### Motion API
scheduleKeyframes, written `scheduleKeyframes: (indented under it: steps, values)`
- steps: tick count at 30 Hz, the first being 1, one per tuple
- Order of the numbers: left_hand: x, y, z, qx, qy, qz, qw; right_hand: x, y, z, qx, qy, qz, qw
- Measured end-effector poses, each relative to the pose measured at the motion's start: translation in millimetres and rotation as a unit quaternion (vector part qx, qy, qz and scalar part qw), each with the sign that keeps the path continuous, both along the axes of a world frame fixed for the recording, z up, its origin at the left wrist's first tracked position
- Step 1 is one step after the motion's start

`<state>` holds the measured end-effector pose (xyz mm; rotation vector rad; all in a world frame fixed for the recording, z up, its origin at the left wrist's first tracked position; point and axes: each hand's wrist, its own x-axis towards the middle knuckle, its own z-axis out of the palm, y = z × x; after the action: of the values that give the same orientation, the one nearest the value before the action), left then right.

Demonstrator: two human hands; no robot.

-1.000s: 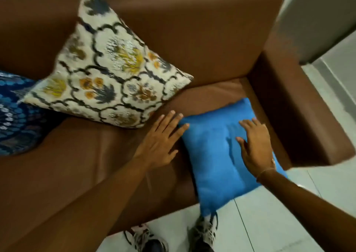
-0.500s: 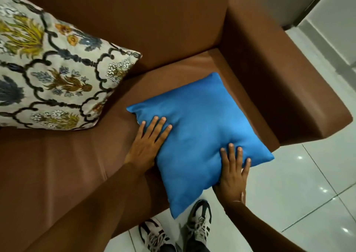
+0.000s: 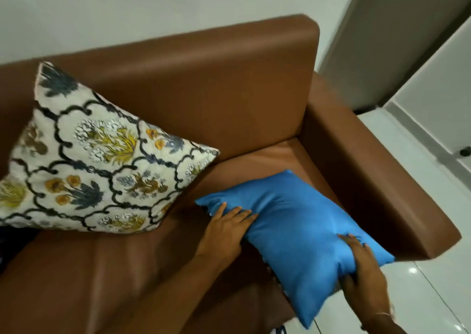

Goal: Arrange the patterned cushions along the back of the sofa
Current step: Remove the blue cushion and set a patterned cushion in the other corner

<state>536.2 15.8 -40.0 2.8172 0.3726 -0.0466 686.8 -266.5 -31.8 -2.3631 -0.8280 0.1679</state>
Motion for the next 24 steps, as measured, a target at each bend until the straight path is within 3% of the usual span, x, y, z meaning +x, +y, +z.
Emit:
scheduleKeyframes:
  steps: [5, 10, 17, 24]
  values:
    - [40, 32, 54, -0.056, -0.178, 0.1, 0.977, 66, 58, 57, 0.034, -0.04, -0.027, 0.998]
    - [90, 65, 90, -0.095, -0.213, 0.195, 0.953, 141, 148, 92, 0.073, -0.065, -0.027, 0.995]
    - [171, 125, 105, -0.096, -0.179, 0.299, 0.932, 251, 276, 103, 0.081, -0.059, -0.028, 0.995]
    - [224, 165, 68, -0.086, -0.109, 0.356, 0.924, 288, 329, 49, 0.029, -0.045, -0.019, 0.998]
